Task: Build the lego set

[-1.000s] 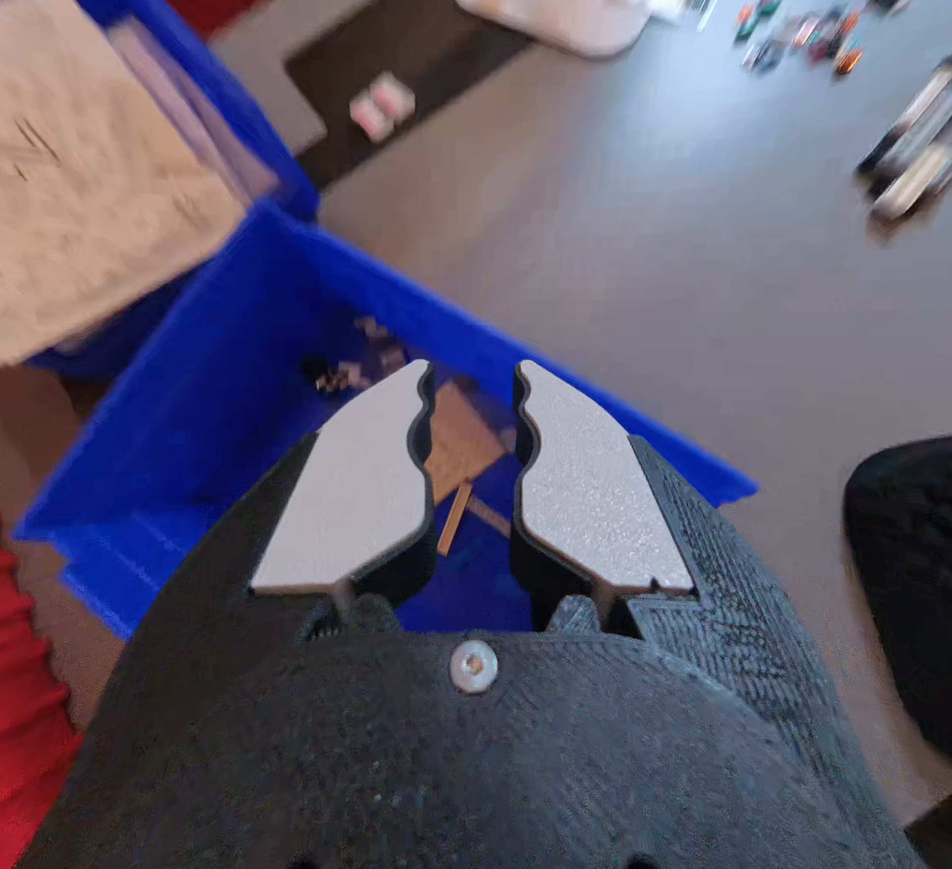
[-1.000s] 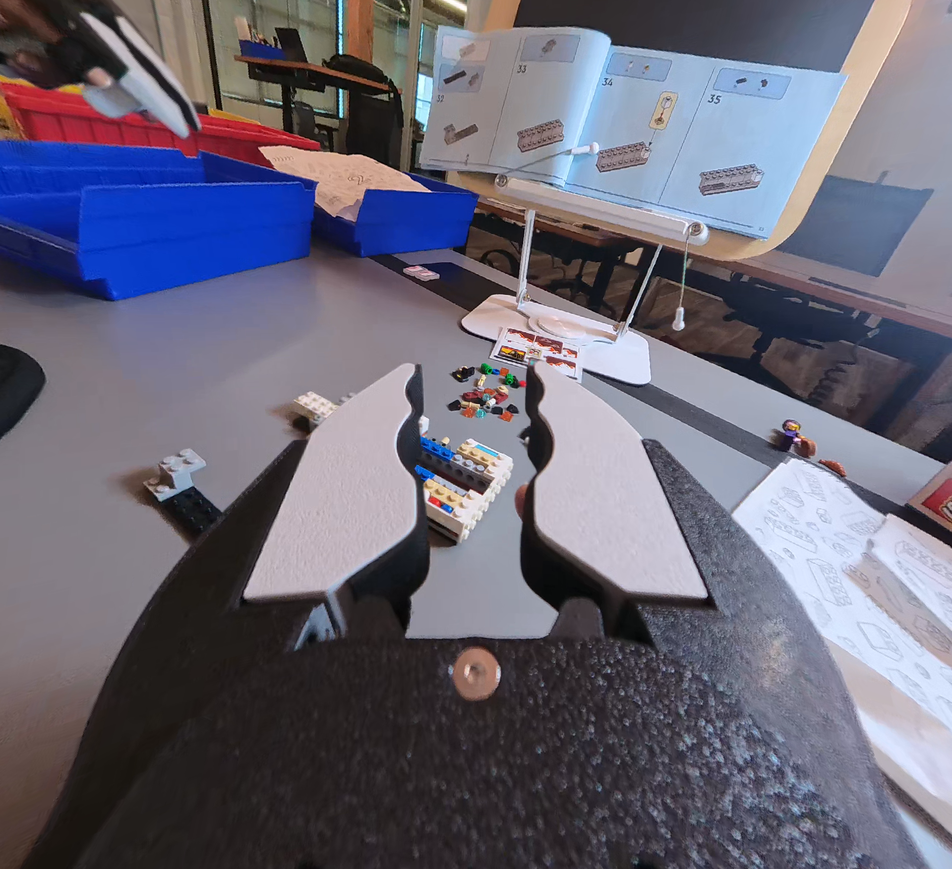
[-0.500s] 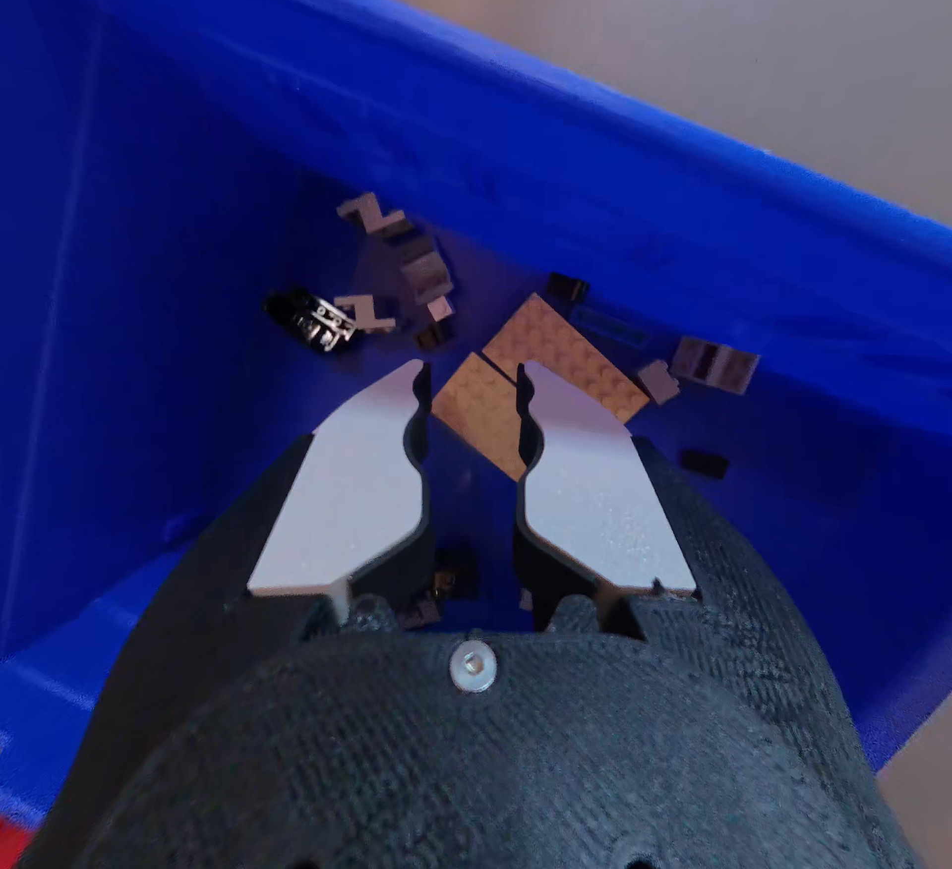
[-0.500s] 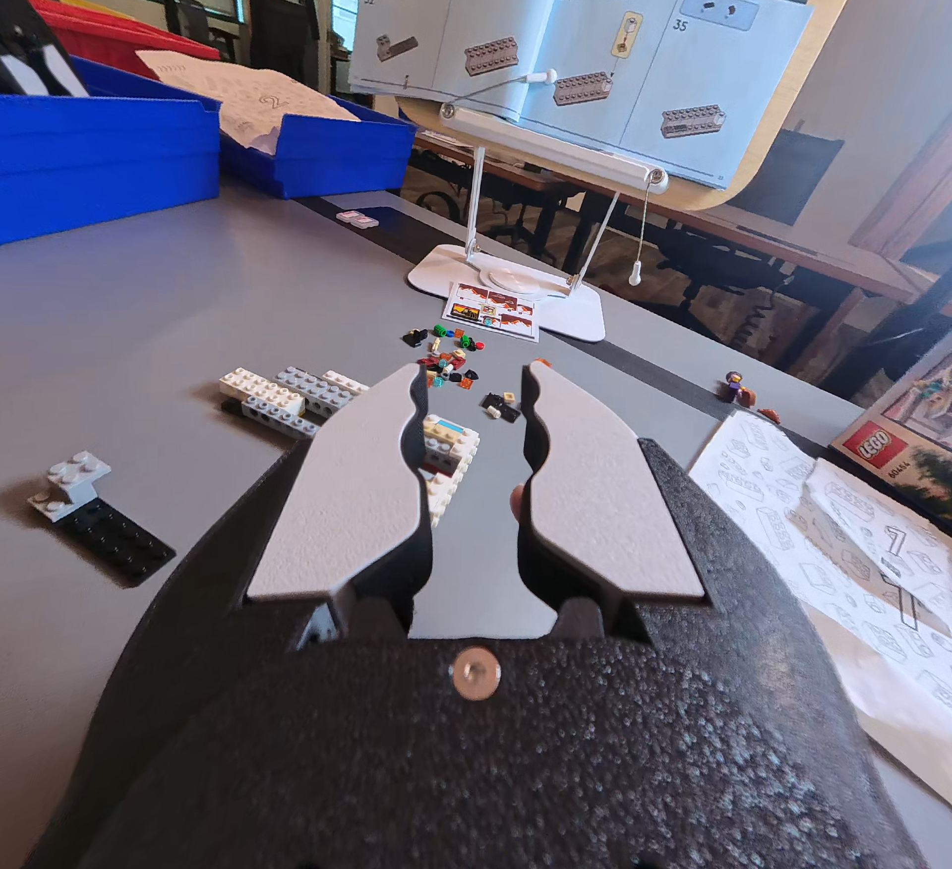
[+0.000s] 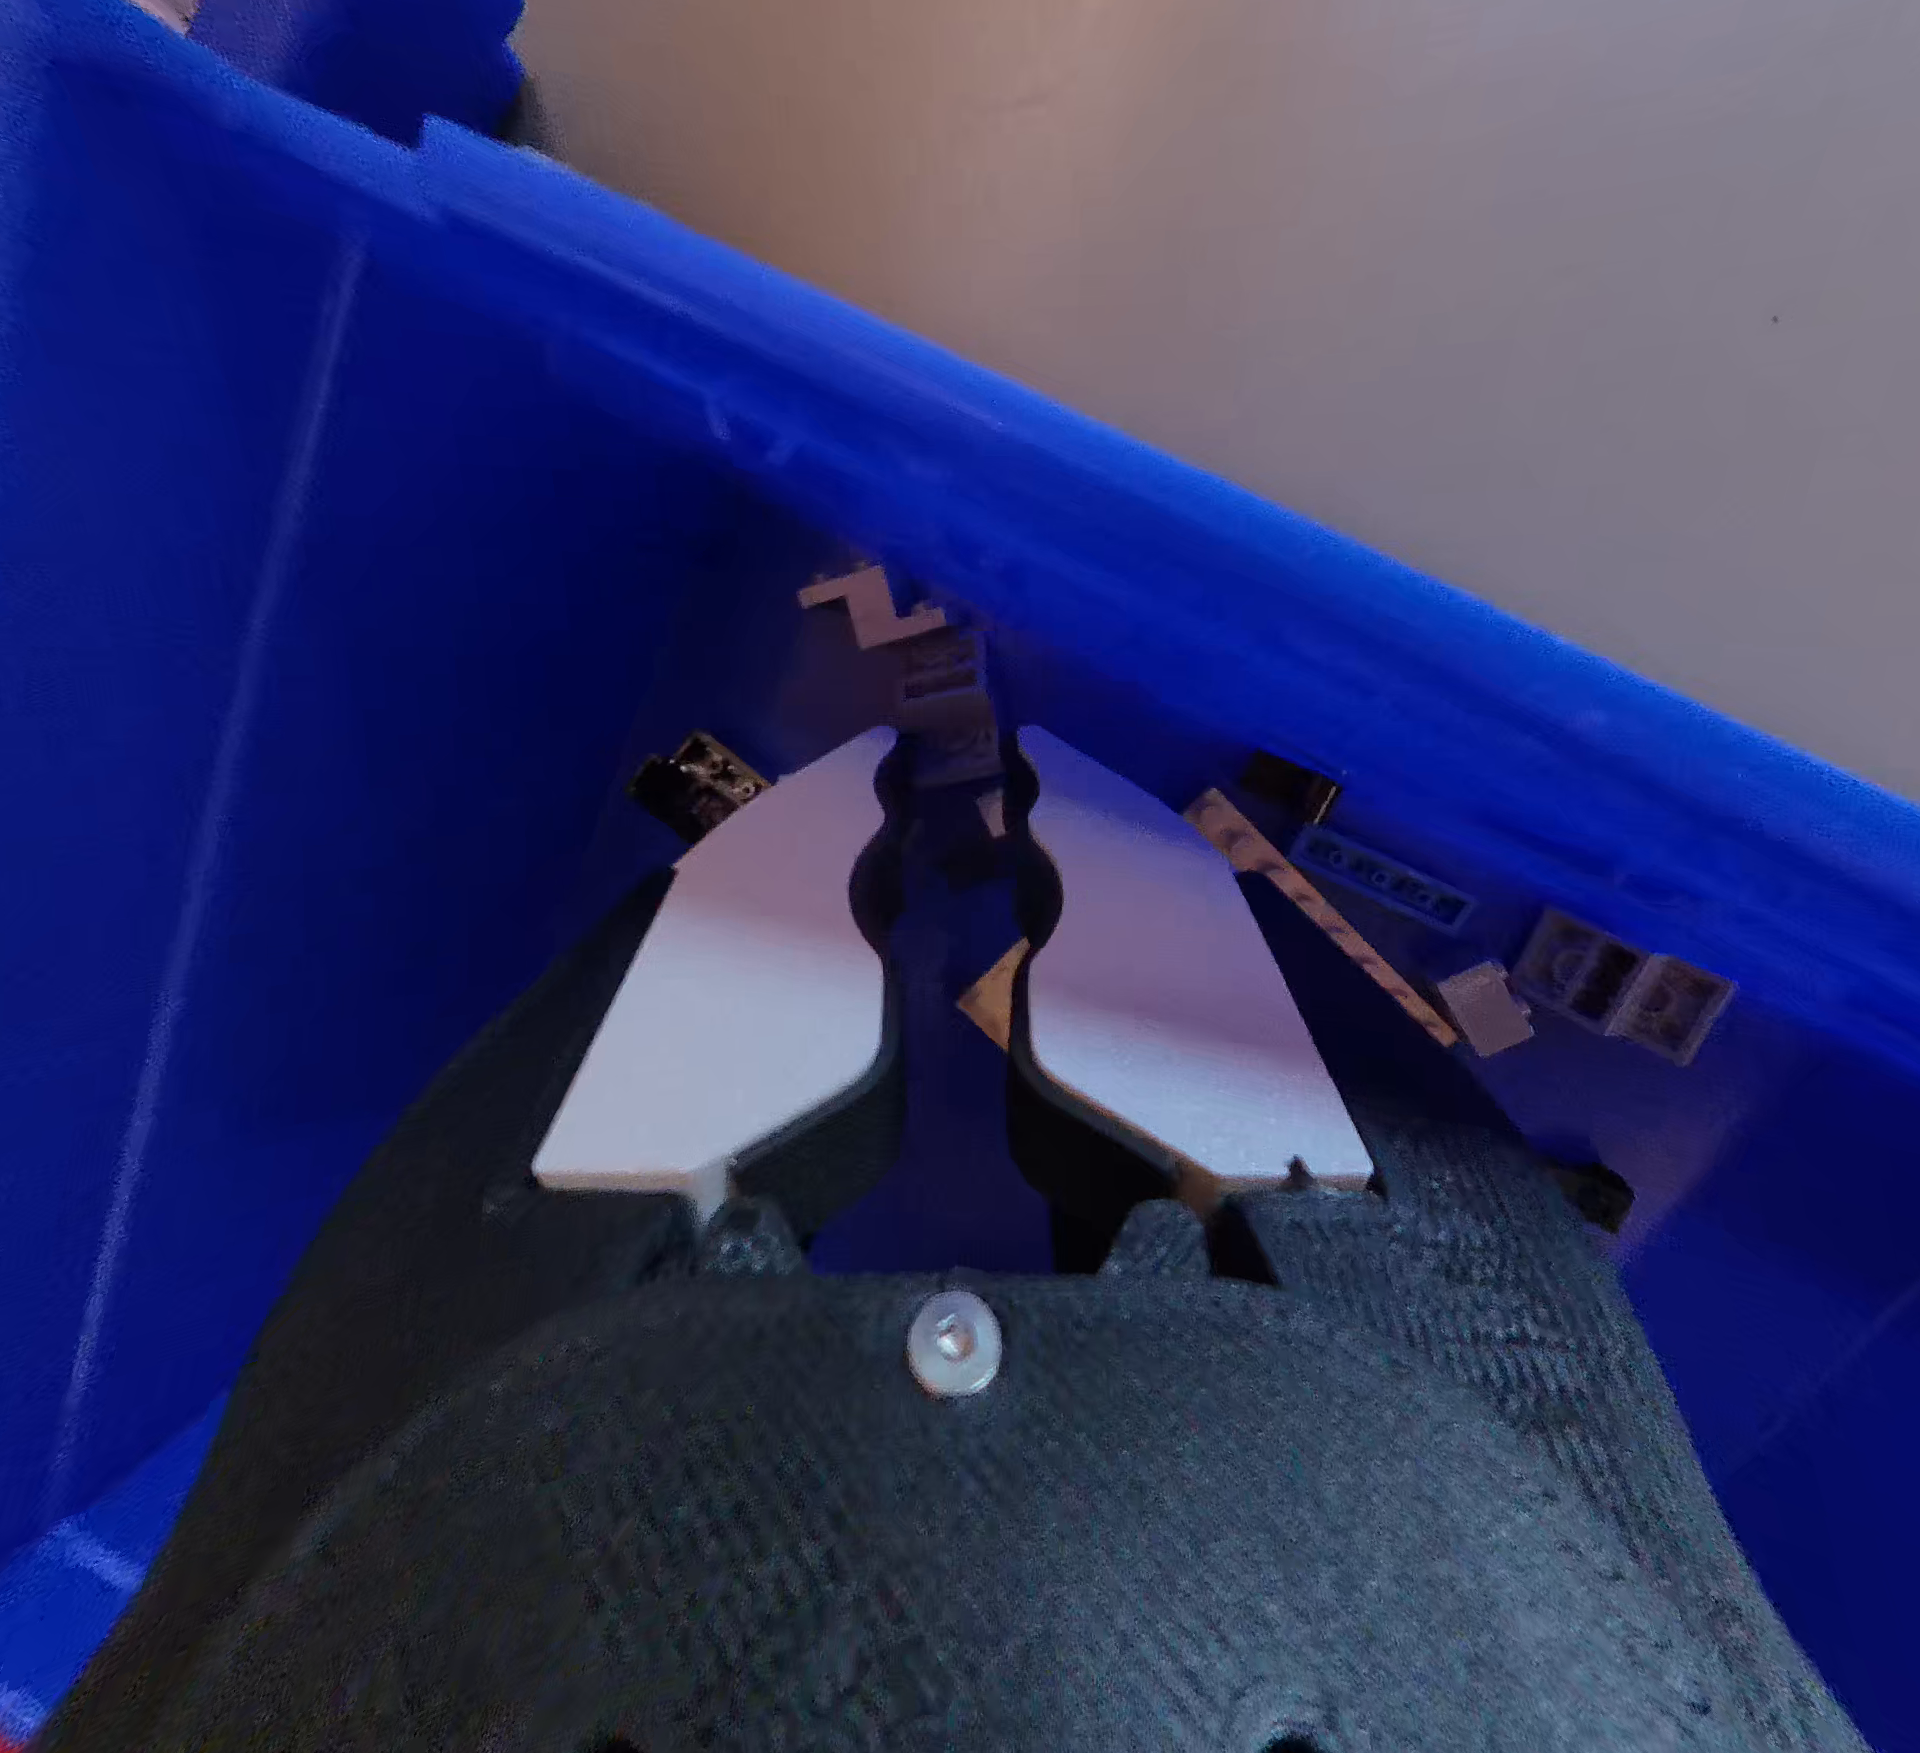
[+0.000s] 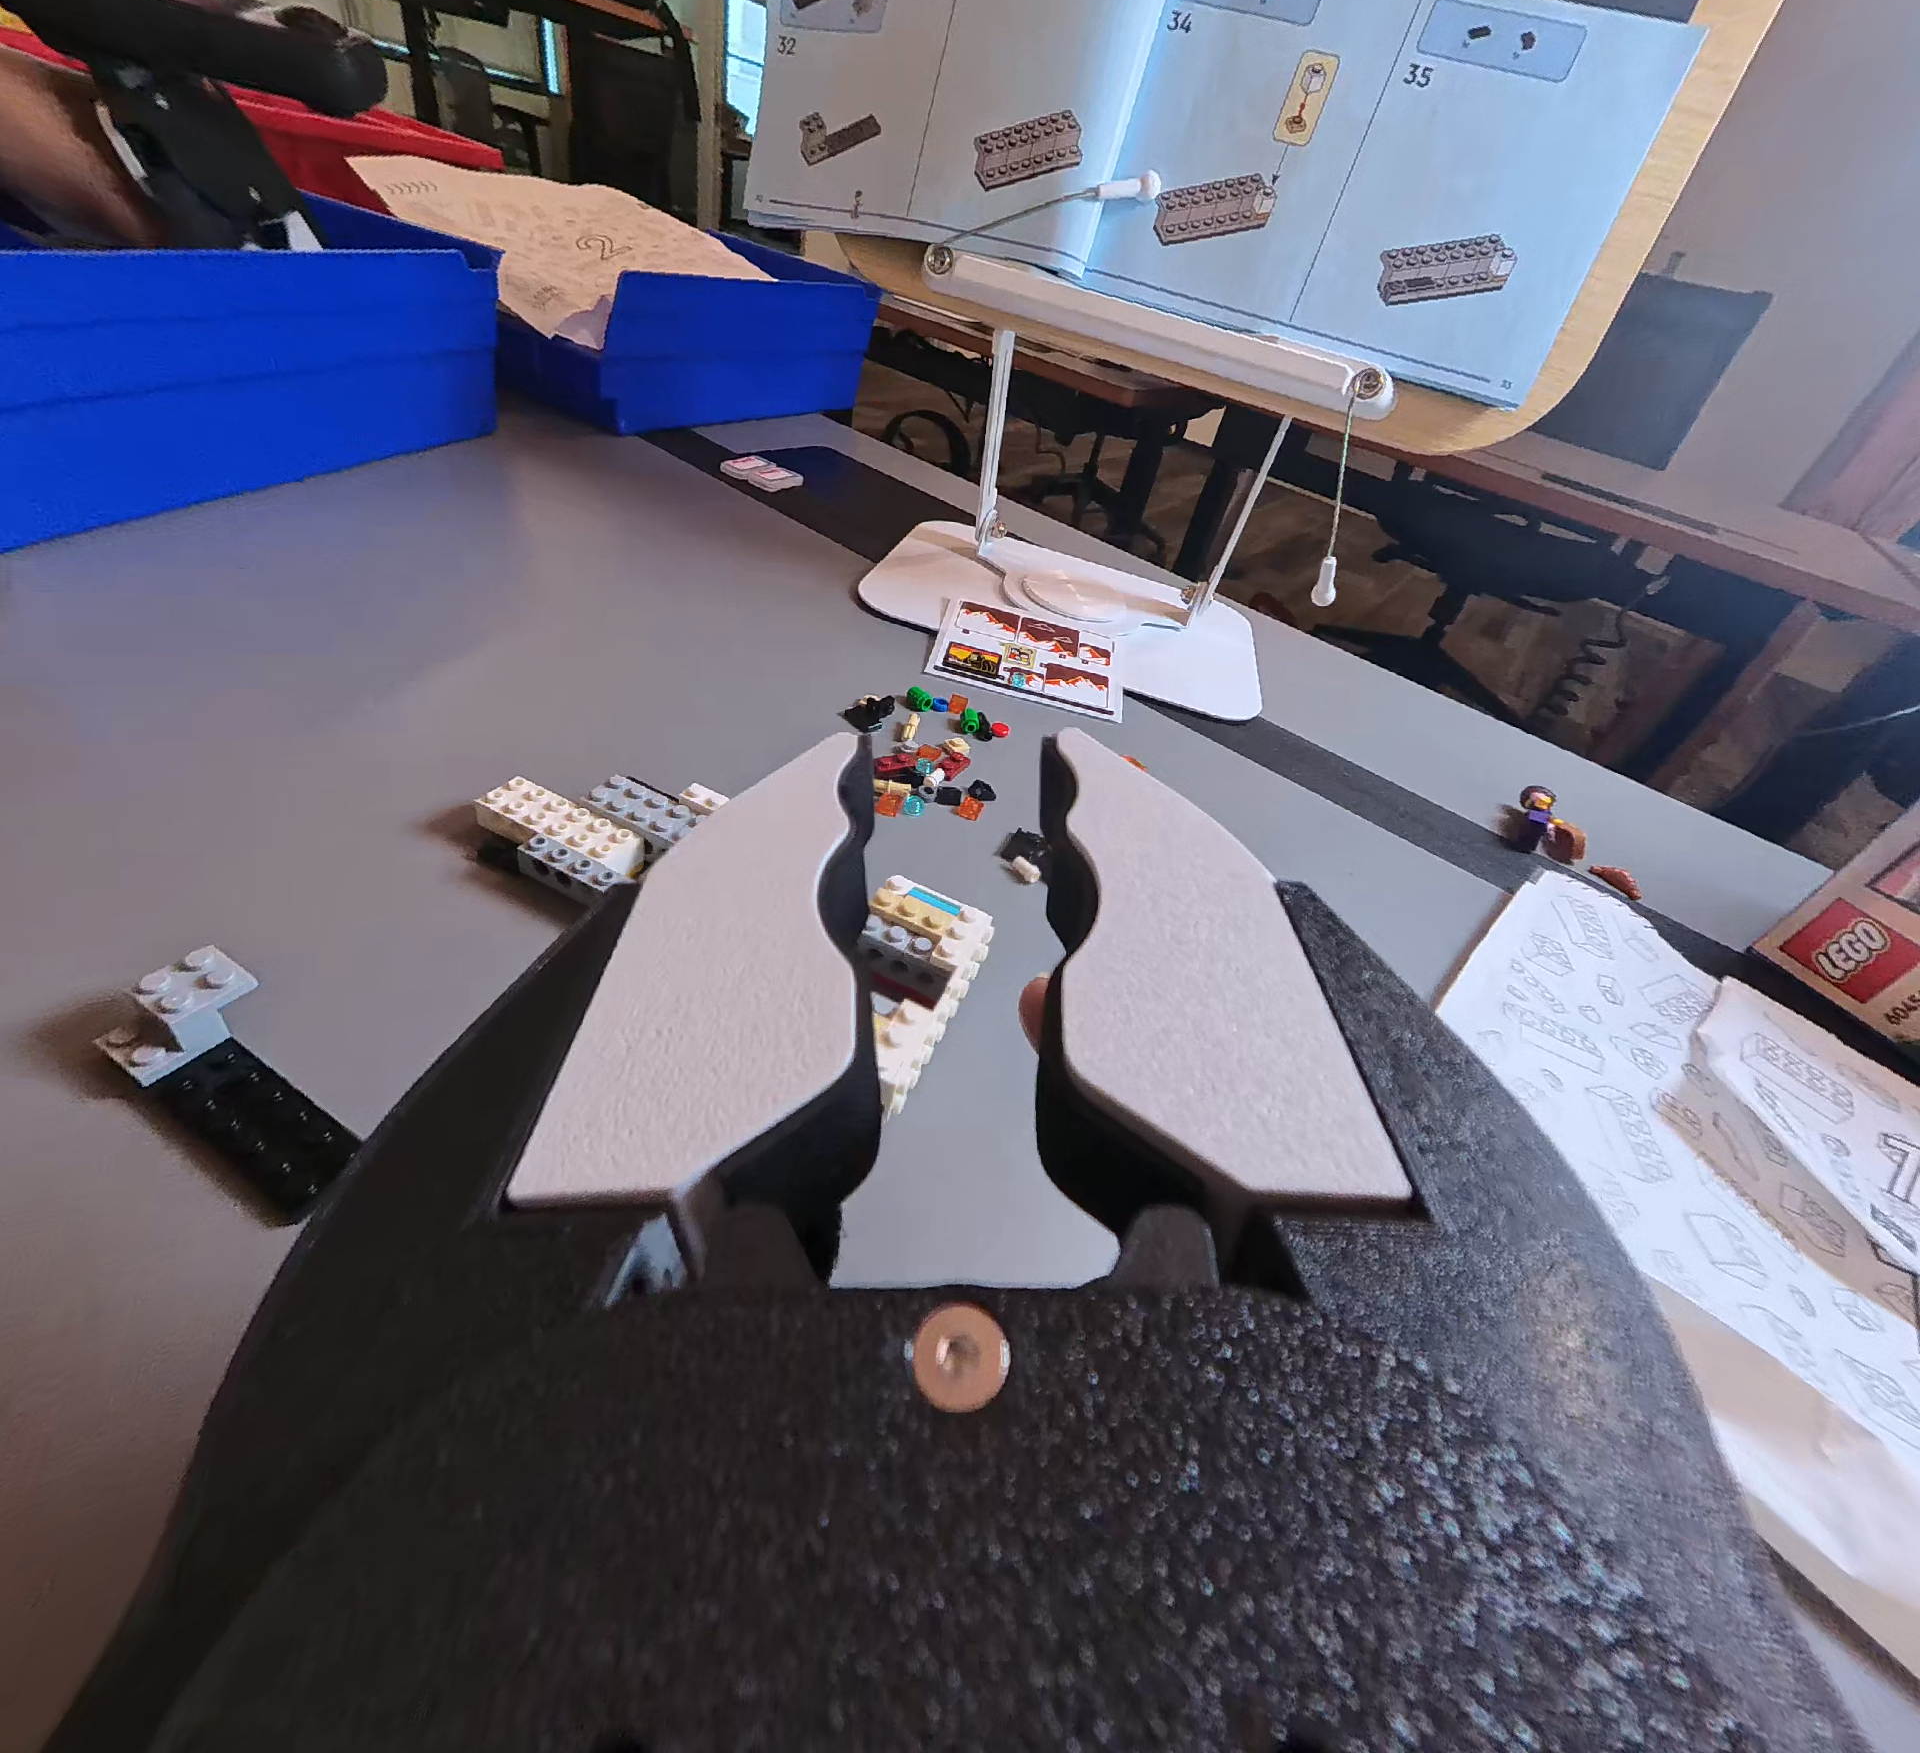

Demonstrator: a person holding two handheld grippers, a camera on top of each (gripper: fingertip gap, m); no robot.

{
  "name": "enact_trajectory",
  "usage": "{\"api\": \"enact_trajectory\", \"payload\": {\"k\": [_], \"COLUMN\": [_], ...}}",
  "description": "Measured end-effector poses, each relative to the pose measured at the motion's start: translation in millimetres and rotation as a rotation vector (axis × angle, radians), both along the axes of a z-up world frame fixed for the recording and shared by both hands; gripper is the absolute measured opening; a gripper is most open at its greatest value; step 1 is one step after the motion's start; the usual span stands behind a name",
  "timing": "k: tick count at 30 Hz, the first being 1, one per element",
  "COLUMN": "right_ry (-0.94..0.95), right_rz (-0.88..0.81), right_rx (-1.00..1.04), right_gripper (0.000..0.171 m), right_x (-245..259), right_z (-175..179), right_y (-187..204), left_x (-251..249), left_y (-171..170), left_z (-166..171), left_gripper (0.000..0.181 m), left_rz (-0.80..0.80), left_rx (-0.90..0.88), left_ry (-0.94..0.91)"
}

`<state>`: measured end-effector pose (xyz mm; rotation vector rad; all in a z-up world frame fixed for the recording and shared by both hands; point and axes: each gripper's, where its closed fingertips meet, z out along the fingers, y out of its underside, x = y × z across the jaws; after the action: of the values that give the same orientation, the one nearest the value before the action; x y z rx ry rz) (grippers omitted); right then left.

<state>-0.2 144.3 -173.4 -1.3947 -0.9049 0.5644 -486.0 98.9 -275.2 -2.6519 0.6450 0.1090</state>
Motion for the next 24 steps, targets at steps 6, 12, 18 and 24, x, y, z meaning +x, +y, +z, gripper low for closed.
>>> {"api": "enact_trajectory", "payload": {"k": [6,12,18,24], "right_ry": [-0.007,0.046,-0.017,-0.082], "right_rz": [0.051,0.068,0.124,0.176], "right_rx": [0.029,-0.001,-0.01,0.015], "right_gripper": [0.03,0.029,0.028,0.027], "right_x": [12.3,27.3,26.8,16.4], "right_z": [9.2,12.2,-3.6,-12.4], "right_y": [-11.4,-7.7,-13.6,-26.4], "left_x": [3.4,204.0,407.2,460.6], "left_y": [-4.3,-23.6,-64.6,-57.2], "left_z": [76.8,150.5,55.4,8.8], "left_gripper": [0.017,0.016,0.016,0.017], "left_rz": [0.028,-0.402,-0.765,-0.794], "left_rx": [0.193,0.333,0.162,-0.029], "left_ry": [0.11,-0.01,-0.321,-0.385]}}
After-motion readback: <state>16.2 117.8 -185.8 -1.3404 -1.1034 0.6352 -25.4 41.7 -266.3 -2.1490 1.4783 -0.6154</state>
